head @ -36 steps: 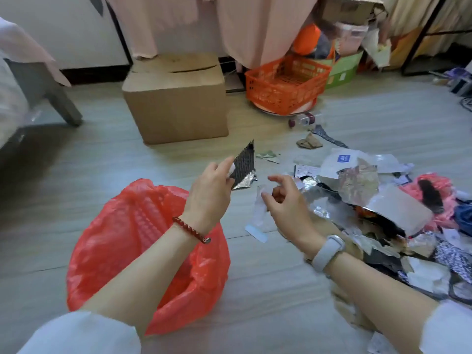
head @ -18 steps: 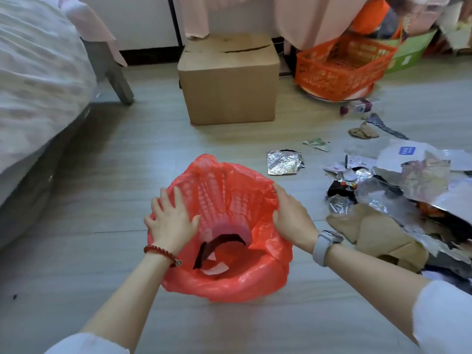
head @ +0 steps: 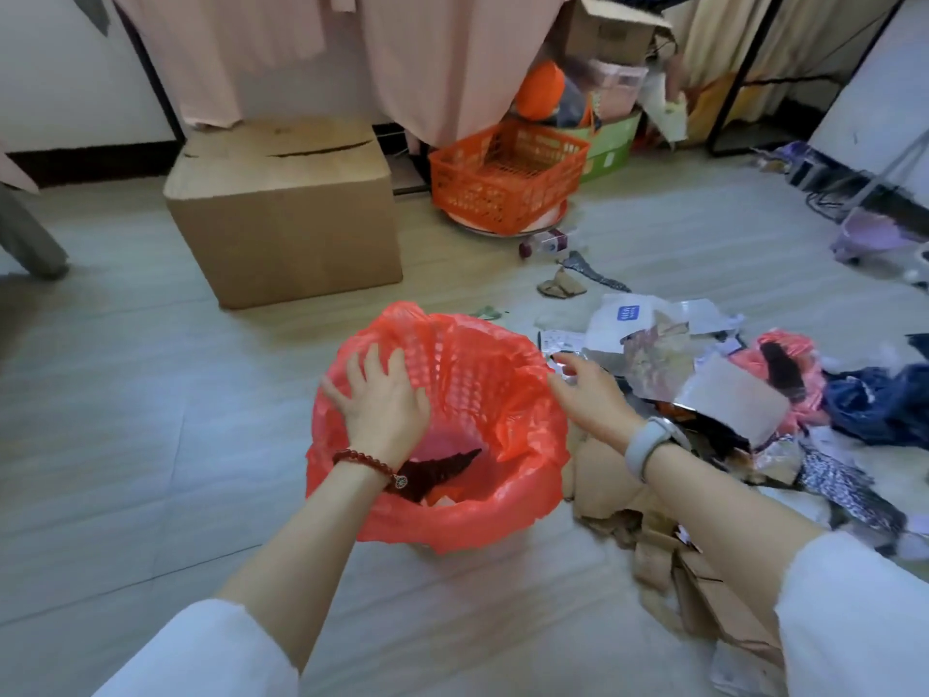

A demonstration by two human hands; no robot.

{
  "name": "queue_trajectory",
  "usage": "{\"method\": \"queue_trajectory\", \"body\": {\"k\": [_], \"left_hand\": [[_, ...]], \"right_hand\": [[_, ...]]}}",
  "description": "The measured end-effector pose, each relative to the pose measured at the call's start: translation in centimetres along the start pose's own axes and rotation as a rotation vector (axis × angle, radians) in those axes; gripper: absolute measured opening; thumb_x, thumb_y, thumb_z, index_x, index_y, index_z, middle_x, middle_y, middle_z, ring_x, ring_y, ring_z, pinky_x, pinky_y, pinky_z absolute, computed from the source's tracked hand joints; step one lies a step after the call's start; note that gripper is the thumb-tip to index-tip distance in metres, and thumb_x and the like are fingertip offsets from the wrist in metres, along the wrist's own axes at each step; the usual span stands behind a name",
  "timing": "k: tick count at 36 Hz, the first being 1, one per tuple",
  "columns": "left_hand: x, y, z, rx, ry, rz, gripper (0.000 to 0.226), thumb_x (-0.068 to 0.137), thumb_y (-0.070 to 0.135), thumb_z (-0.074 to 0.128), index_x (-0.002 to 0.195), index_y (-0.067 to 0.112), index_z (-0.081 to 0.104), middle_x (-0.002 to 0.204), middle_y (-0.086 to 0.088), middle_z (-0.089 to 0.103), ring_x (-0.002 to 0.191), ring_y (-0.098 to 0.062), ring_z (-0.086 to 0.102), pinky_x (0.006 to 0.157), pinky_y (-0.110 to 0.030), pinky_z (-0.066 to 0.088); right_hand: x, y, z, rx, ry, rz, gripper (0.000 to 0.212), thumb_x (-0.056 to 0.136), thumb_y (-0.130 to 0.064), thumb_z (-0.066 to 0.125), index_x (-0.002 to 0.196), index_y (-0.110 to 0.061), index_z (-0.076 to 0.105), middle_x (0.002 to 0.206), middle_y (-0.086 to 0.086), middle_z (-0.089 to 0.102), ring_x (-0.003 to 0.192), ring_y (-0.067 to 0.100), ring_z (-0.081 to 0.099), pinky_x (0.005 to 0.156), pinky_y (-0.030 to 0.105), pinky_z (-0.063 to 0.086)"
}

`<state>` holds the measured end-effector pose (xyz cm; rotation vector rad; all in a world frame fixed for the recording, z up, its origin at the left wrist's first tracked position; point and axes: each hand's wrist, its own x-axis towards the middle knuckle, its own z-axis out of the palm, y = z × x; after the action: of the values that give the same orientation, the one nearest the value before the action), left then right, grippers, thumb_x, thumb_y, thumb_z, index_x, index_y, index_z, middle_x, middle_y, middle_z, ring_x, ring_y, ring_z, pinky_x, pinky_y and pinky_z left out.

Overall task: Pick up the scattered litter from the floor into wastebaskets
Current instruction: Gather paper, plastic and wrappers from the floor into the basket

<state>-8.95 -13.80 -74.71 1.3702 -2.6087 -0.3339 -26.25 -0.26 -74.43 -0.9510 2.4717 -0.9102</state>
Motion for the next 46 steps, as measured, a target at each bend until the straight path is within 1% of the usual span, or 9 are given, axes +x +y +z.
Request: {"method": "queue_trajectory", "body": {"k": [5, 8, 12, 16, 21, 27, 35, 42, 46], "left_hand": [[-1.5, 9.6, 1.5, -0.09, 0.091, 0.348, 0.036, 0.085, 0.027, 0.045, 0.117, 0.014, 0.055, 0.132, -0.012, 0.047, 0.128, -0.031, 0.036, 0.107, -0.059, 0.014], [-4.0, 15.0, 4.2, -0.124, 0.176, 0.589, 0.028, 0.073, 0.022, 0.045, 0.091, 0.015, 0.064, 0.1, -0.007, 0.063, 0.097, -0.03, 0.058, 0.093, -0.048, 0.032], [-7.9, 19.7, 9.3, -0.091, 0.02, 0.776, 0.026, 0.072, 0.022, 0.043, 0.086, 0.016, 0.064, 0.09, -0.003, 0.062, 0.083, -0.027, 0.061, 0.077, -0.041, 0.041], [-10.0, 21.8, 14.2, 0.084, -0.309, 0.756, 0.037, 0.086, 0.017, 0.043, 0.123, 0.017, 0.047, 0.123, -0.003, 0.048, 0.111, -0.026, 0.045, 0.088, -0.039, 0.029], [-10.4, 22.9, 17.6, 0.22, -0.456, 0.632, 0.053, 0.088, 0.021, 0.042, 0.139, 0.019, 0.029, 0.133, -0.003, 0.041, 0.119, -0.025, 0.038, 0.094, -0.04, 0.032], [-9.3, 22.7, 19.1, 0.288, -0.519, 0.617, 0.061, 0.087, 0.024, 0.051, 0.141, 0.022, 0.023, 0.143, -0.003, 0.03, 0.127, -0.026, 0.032, 0.097, -0.041, 0.034], [-8.7, 25.3, 19.8, 0.162, -0.47, 0.684, 0.054, 0.089, 0.029, 0.048, 0.138, 0.025, 0.026, 0.148, -0.001, 0.022, 0.132, -0.024, 0.024, 0.099, -0.04, 0.031], [-8.2, 28.8, 24.3, 0.334, -0.531, 0.861, 0.093, 0.082, 0.056, 0.053, 0.145, 0.031, -0.009, 0.154, -0.007, -0.018, 0.142, -0.033, -0.014, 0.112, -0.055, 0.002], [-7.7, 30.3, 27.0, 0.317, -0.619, 0.82, 0.115, 0.066, 0.071, 0.06, 0.143, 0.035, -0.018, 0.154, -0.012, -0.019, 0.14, -0.041, -0.015, 0.111, -0.058, 0.005]], "right_hand": [[-1.6, 5.2, -6.2, 0.061, 0.014, 0.05, 0.034, 0.095, -0.019, 0.044, 0.129, -0.013, 0.05, 0.107, 0.01, 0.061, 0.092, 0.022, 0.057, 0.079, 0.03, 0.045], [-3.3, 10.2, -9.2, -0.031, 0.06, 0.122, 0.033, 0.094, -0.016, 0.044, 0.126, -0.012, 0.053, 0.113, 0.013, 0.062, 0.097, 0.025, 0.057, 0.077, 0.027, 0.04], [-6.3, 18.2, -11.0, -0.144, -0.011, 0.243, 0.03, 0.094, -0.014, 0.044, 0.121, -0.009, 0.057, 0.116, 0.011, 0.061, 0.108, 0.028, 0.056, 0.077, 0.025, 0.037], [-8.8, 25.2, -10.8, -0.269, -0.064, 0.241, 0.04, 0.091, -0.028, 0.052, 0.128, -0.013, 0.052, 0.127, 0.013, 0.056, 0.12, 0.03, 0.047, 0.095, 0.033, 0.038], [-10.4, 30.0, -7.7, -0.434, -0.374, 0.289, 0.085, 0.078, -0.066, 0.051, 0.146, -0.038, 0.007, 0.156, 0.002, 0.009, 0.143, 0.031, 0.007, 0.113, 0.051, 0.019], [-10.8, 32.3, -5.1, -0.357, -0.453, 0.35, 0.072, 0.087, -0.05, 0.046, 0.146, -0.039, 0.006, 0.157, 0.002, 0.0, 0.143, 0.033, 0.003, 0.111, 0.052, 0.024], [-10.8, 33.6, -8.6, -0.026, -0.178, 0.31, 0.048, 0.092, -0.007, 0.039, 0.138, -0.019, 0.041, 0.139, 0.008, 0.046, 0.124, 0.027, 0.045, 0.098, 0.03, 0.037], [-12.4, 34.7, -10.1, 0.036, 0.057, 0.381, 0.048, 0.086, 0.008, 0.039, 0.128, -0.012, 0.052, 0.124, 0.011, 0.058, 0.114, 0.027, 0.052, 0.084, 0.016, 0.034], [-13.8, 34.4, -10.8, 0.034, 0.248, 0.418, 0.052, 0.083, 0.011, 0.039, 0.127, -0.014, 0.052, 0.124, 0.009, 0.058, 0.11, 0.029, 0.054, 0.085, 0.028, 0.041]]}}
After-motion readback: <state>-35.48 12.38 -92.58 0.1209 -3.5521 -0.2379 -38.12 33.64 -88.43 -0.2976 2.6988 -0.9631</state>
